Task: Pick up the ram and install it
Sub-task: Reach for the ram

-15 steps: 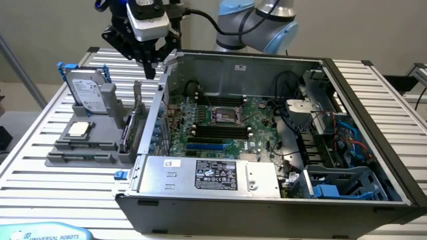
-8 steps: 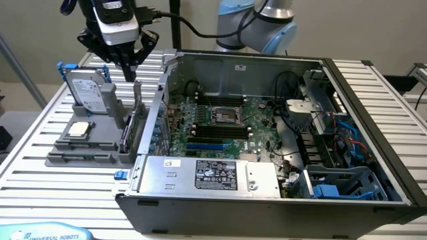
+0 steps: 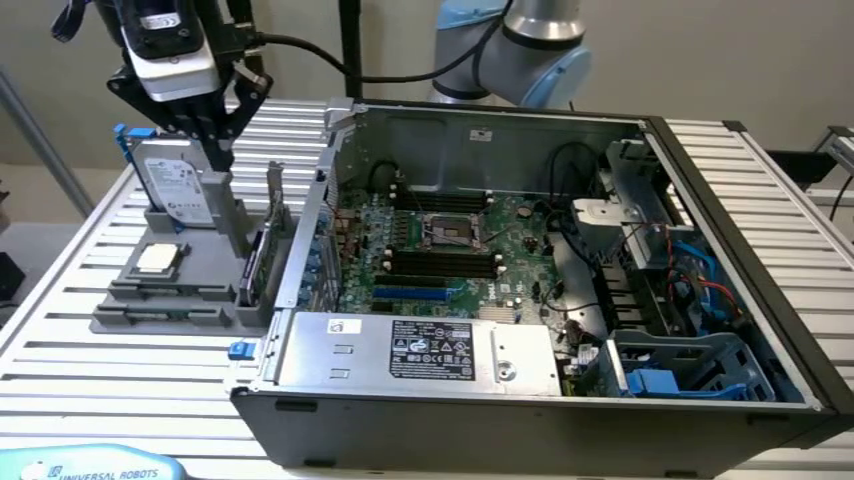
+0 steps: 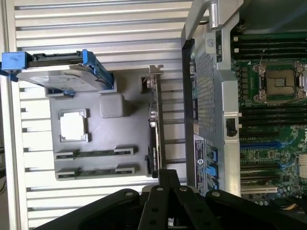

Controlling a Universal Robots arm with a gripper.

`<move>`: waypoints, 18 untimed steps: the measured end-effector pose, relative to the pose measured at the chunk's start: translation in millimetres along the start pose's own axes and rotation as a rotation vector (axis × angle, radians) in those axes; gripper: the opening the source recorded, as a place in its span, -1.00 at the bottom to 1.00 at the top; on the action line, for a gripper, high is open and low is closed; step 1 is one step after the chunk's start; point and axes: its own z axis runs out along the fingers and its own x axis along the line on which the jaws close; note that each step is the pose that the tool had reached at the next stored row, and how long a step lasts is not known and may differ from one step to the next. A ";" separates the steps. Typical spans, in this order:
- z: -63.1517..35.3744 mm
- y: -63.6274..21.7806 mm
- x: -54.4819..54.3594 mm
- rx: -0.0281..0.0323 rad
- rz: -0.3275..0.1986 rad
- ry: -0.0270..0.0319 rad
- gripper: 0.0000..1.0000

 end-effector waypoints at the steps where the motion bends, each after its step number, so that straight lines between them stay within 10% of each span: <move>1: 0.8 -0.8 4.3 0.0001 0.000 0.0001 -0.79; 18: 22.7 -12.2 81.8 0.0008 0.000 0.0008 -0.79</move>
